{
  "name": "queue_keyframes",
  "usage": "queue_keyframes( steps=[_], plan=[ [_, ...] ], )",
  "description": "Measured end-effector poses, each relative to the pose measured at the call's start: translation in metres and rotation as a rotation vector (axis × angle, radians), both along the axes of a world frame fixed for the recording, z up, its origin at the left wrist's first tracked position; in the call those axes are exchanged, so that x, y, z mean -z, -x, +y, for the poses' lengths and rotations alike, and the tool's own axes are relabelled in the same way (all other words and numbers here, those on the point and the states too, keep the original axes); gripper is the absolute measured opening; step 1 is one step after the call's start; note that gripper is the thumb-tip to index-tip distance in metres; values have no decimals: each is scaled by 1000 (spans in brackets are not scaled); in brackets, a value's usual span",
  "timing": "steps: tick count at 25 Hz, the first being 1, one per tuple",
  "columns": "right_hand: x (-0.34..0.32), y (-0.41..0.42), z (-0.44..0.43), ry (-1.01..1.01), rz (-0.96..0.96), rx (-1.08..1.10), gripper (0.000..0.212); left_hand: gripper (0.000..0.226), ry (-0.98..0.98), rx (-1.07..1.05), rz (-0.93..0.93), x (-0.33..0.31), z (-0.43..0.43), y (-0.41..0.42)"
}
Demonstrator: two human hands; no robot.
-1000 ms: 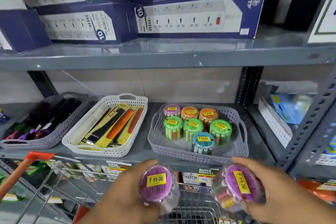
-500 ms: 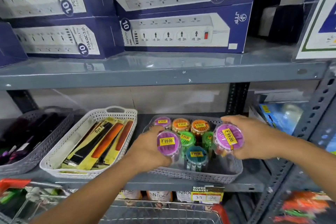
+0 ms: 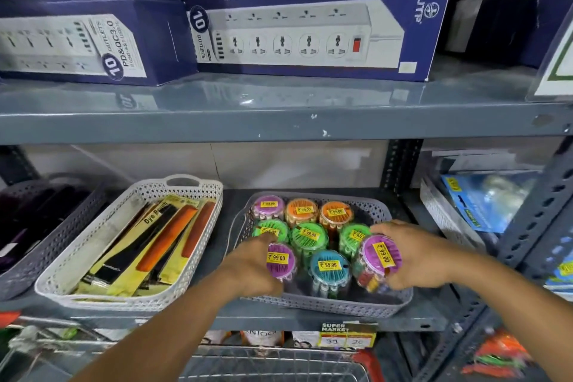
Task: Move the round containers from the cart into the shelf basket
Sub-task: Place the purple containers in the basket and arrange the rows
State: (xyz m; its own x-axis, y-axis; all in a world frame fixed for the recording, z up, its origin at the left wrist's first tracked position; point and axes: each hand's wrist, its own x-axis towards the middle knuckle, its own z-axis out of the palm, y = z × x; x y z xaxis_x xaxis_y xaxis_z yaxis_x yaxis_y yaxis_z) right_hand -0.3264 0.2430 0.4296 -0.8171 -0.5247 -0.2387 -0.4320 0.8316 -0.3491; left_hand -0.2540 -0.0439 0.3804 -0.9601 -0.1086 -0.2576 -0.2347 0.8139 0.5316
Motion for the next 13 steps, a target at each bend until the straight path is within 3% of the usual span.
queue_keyframes(
  steps=[4, 10, 13],
  plan=[
    [-6, 1, -5, -76, -29, -29, 101, 109, 41, 16, -12, 3, 1, 3],
    [-5, 9, -7, -213, -43, -142, 99, 96, -84, -17, -67, 6, -7, 6],
    [3, 11, -7, -235, -61, -155, 99, 104, -124, -21, -88, 7, -8, 7]
  ],
)
